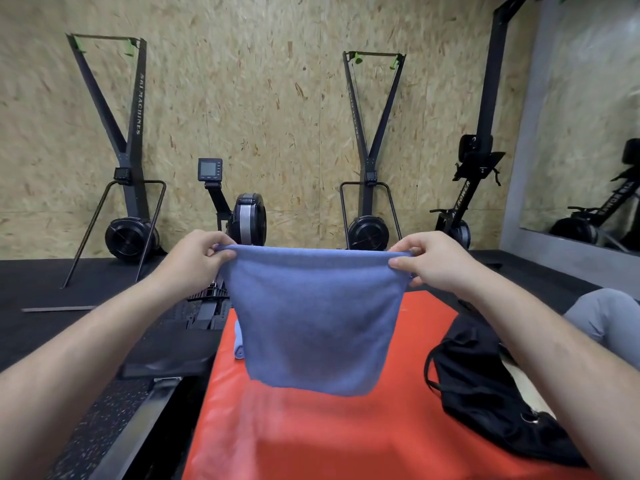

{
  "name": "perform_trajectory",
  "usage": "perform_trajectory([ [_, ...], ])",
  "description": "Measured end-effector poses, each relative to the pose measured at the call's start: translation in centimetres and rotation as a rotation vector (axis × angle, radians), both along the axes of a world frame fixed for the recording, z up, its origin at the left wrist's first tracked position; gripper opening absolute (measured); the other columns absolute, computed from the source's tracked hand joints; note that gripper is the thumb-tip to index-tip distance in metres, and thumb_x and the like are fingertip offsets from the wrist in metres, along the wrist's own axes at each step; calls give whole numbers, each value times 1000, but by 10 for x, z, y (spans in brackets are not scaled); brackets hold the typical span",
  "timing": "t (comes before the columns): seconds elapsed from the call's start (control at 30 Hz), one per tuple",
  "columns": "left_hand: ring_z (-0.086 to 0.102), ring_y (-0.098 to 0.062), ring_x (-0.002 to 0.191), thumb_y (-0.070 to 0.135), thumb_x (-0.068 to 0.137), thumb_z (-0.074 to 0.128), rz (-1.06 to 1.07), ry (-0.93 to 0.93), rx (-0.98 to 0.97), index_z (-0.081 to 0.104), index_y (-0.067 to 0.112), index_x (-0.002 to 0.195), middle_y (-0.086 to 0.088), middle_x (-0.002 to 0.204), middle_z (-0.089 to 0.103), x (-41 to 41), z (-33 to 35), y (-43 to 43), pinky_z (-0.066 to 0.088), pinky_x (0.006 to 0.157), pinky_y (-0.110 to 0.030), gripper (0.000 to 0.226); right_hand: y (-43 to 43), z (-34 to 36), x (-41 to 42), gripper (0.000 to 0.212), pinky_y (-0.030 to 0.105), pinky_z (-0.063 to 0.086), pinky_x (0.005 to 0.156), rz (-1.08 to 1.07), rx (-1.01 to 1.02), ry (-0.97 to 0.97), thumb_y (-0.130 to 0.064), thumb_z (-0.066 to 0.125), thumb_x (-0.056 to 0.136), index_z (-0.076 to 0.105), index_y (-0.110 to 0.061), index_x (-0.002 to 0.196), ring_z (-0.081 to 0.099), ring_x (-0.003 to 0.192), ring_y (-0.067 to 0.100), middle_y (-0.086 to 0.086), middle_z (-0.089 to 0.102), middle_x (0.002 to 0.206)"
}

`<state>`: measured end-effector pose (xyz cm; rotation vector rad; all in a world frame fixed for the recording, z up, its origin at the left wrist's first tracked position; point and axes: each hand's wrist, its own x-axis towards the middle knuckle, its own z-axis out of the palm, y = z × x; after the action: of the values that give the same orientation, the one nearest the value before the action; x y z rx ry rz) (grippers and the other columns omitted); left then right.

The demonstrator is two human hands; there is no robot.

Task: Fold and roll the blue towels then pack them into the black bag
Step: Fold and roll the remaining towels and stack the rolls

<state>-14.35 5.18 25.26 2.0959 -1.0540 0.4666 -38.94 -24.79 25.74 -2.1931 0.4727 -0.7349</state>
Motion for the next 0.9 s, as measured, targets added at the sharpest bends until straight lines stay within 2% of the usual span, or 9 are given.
perform_trajectory([
  [0.1,55,-16,73,16,97,60,10,6,24,68,20,84,-8,83,64,6,1,1,38,62,-24,16,5,4,-3,10,11,41,54,-14,-257,49,-20,69,90,71,-21,80,54,56,-3,-7,63,69],
  [0.13,55,-19,77,17,98,60,34,19,35,67,18,86,-7,86,64,7,0,-2,38,64,-28,14,6,3,-2,10,12,39,53,-15,-283,57,-21,68,91,70,-20,81,55,59,-2,-9,62,73],
  [0.23,58,-14,80,20,95,63,81,94,16,67,19,89,1,86,67,17,-12,-18,41,63,-27,8,-3,-6,11,5,31,55,72,-56,-227,64,-24,68,89,70,-22,84,66,84,14,-5,70,89],
  [0.3,61,-10,82,23,92,69,104,171,-16,68,21,89,6,87,68,25,-23,-28,41,63,-25,3,-12,-16,23,4,39,60,77,-77,-158,56,-24,70,86,71,-22,83,70,84,18,-3,72,87],
  [0.4,64,-12,57,24,91,69,129,249,-11,69,15,84,1,68,67,40,-43,-45,40,53,-26,11,-25,-34,42,7,36,58,69,-120,-116,67,-25,70,87,70,-20,83,67,68,16,-1,71,78],
  [0.47,64,-14,46,23,94,65,121,306,-16,68,12,83,-4,67,69,49,-54,-56,42,50,-25,15,-32,-48,55,9,36,55,62,-144,-90,82,-23,68,90,69,-17,84,63,58,16,3,69,70],
  [0.57,72,-23,56,20,98,60,73,414,-88,64,7,88,-12,78,70,64,-64,-69,51,49,-24,17,-42,-65,73,10,41,59,65,-138,-18,54,-16,63,93,66,-11,85,71,62,18,11,73,75],
  [0.7,75,-25,70,18,100,56,6,461,-175,60,7,88,-14,78,69,76,-69,-80,59,74,-46,16,-56,-78,85,8,47,58,78,-139,-32,-27,-18,63,89,66,-17,82,73,73,17,0,73,71],
  [0.9,74,-19,79,15,99,57,-31,464,-156,63,11,90,-13,88,72,71,-116,-72,58,74,-36,12,-63,-128,79,5,40,57,77,-114,-71,7,-21,65,89,68,-24,86,71,78,13,-7,73,77],
])
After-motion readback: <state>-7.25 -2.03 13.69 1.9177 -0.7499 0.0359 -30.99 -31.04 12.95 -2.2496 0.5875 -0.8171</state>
